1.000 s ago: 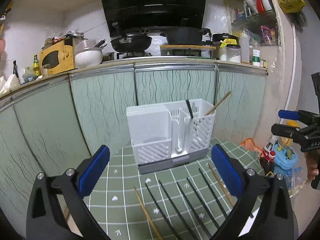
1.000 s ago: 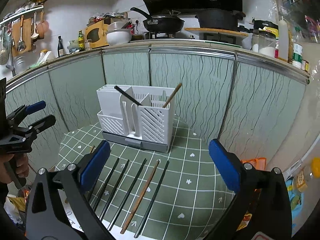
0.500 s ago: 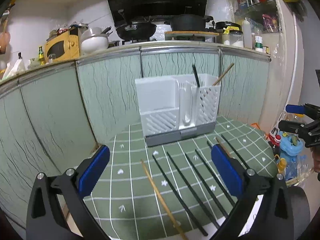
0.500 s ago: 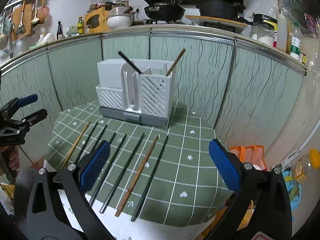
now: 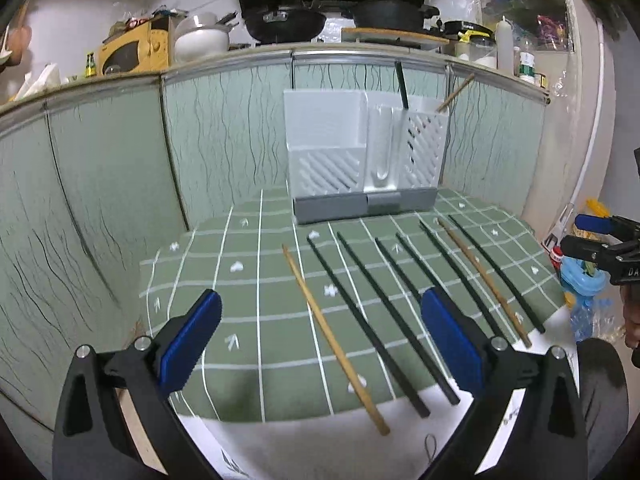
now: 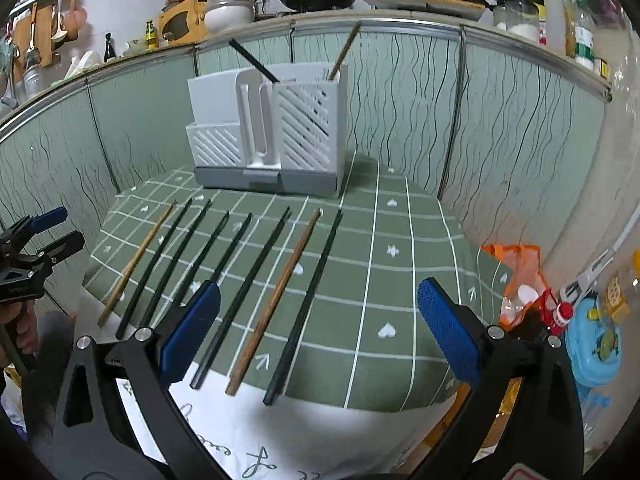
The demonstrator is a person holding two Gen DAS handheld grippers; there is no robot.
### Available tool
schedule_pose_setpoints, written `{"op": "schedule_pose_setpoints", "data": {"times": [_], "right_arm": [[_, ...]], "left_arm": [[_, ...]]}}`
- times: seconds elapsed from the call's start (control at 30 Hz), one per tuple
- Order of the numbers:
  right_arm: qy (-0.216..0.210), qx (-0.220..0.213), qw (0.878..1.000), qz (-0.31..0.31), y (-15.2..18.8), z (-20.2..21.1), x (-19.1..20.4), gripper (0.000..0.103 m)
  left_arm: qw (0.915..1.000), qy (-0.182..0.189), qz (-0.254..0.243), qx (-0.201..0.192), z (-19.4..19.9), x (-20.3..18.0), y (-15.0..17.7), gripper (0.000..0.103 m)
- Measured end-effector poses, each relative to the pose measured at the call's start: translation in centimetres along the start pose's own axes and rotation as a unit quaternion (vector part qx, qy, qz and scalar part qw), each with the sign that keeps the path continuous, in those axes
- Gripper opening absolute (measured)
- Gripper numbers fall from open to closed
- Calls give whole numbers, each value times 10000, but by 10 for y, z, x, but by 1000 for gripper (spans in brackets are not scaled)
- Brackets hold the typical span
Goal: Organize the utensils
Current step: 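Move both open grippers back down toward the remaining chopsticks, then close the left gripper on a wooden chopstick while the right gripper closes on a black chopstick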
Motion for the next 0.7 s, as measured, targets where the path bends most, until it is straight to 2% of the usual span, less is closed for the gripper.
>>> {"op": "schedule_pose_setpoints", "data": {"times": [0.23, 0.27, 0.37, 0.63, 0.7], "right_arm": [[15, 171, 9998, -67, 21, -9, 3, 94], [37, 205, 9998, -57, 25, -10, 4, 94], [85, 291, 9995, -31, 33, -14, 8, 93], [82, 630, 9979, -77, 50, -30, 21, 70], [102, 688, 9976, -63, 51, -35, 24, 64]], "left_arm": [[9995, -213, -45, 225, -3, -1, 22, 93], [9989, -338, -32, 325, -4, 0, 26, 92], [9985, -378, 98, 392, -6, 0, 34, 88], [9965, -495, 199, 648, -21, -6, 54, 66], [9962, -516, 175, 676, -24, -10, 57, 56]]}}
Point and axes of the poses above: each gripper's, at about its wrist camera, not at the fingertips, and z roughly against the way its jaws point, x to its left, y to its underside, the point moved 2 cm from there along -z, roughly the way its jaws point, and after that the axes turned 10 degrees about z, right-handed, at the moved point
